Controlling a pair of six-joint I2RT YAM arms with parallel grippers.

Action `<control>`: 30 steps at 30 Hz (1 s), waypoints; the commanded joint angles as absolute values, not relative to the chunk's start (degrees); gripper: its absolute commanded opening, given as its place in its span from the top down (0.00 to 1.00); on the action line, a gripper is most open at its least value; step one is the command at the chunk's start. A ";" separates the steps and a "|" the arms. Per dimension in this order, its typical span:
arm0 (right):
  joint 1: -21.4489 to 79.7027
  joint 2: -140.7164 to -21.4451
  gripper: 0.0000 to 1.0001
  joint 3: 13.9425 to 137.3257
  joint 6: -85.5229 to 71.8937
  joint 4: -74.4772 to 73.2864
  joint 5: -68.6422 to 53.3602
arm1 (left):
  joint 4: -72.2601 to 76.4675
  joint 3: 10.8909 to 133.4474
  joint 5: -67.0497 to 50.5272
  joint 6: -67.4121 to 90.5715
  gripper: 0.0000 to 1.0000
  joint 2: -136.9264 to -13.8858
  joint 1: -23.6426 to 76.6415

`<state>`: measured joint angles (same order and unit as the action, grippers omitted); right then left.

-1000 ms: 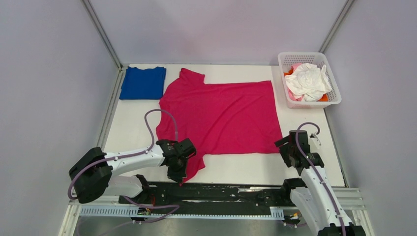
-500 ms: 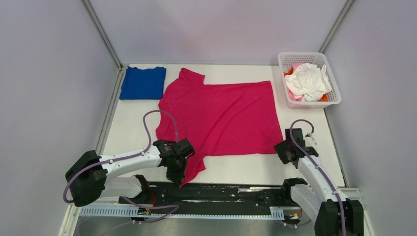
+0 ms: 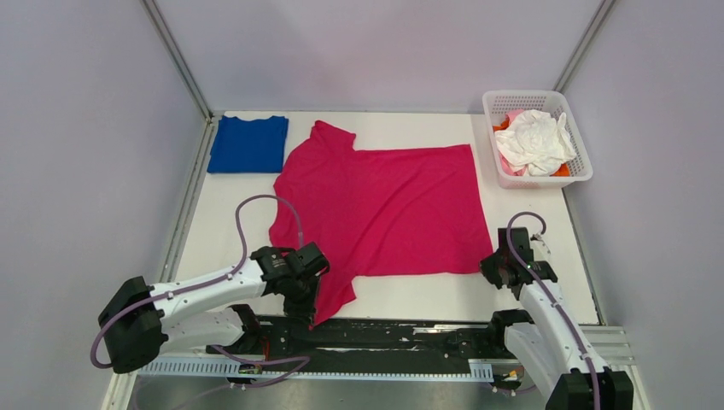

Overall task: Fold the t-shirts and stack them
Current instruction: Fold the flattened tshirt in 1/3 of the way

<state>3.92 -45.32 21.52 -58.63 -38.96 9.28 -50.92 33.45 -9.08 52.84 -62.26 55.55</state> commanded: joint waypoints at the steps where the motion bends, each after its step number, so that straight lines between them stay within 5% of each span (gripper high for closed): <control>1: 3.91 -43.10 1.00 24.14 -59.13 -43.19 7.38 | -53.15 32.72 -12.00 54.50 1.00 -58.59 56.09; 16: 3.87 -47.96 1.00 26.85 -52.40 -36.34 2.64 | -37.07 44.16 -15.31 43.27 1.00 -71.51 53.75; 30: 3.80 -57.42 1.00 33.12 -48.45 -29.36 2.98 | -29.11 54.16 -21.19 36.21 1.00 -79.98 32.09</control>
